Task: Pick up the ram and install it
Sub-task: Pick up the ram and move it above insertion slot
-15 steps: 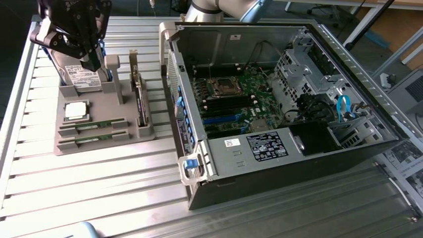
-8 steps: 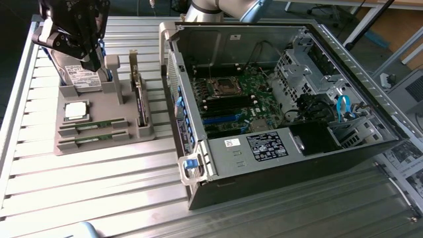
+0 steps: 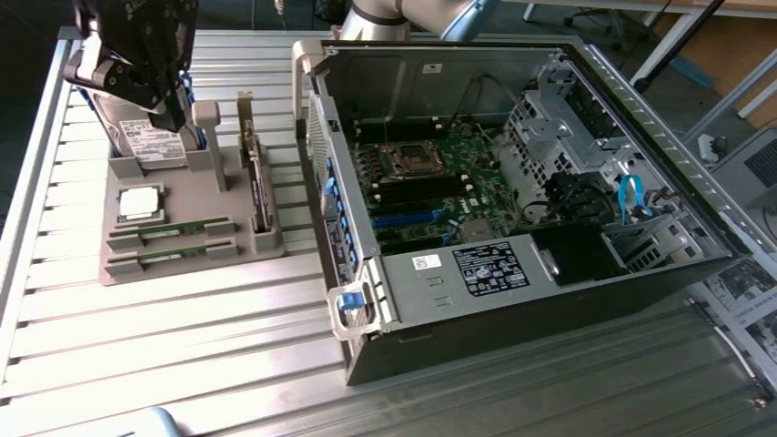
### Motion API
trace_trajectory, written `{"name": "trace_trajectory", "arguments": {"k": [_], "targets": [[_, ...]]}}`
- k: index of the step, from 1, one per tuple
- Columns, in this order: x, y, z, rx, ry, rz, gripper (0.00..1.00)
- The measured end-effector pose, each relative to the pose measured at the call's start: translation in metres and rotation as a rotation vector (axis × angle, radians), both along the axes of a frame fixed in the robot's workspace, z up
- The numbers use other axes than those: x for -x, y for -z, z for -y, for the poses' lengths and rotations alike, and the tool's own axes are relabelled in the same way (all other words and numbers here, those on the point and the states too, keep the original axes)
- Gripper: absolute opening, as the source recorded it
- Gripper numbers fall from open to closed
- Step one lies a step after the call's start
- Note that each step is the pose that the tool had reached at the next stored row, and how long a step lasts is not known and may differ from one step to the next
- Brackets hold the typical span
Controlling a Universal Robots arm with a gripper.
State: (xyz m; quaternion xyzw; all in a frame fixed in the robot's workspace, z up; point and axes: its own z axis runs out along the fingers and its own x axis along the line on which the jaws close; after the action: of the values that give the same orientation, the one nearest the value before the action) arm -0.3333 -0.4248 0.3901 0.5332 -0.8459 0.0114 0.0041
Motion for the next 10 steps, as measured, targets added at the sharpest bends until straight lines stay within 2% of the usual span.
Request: {"name": "trace_trajectory", "arguments": {"k": [10], "targets": [[0.0,0.0,0.0,0.0003,-0.088,0.0,0.11]]}}
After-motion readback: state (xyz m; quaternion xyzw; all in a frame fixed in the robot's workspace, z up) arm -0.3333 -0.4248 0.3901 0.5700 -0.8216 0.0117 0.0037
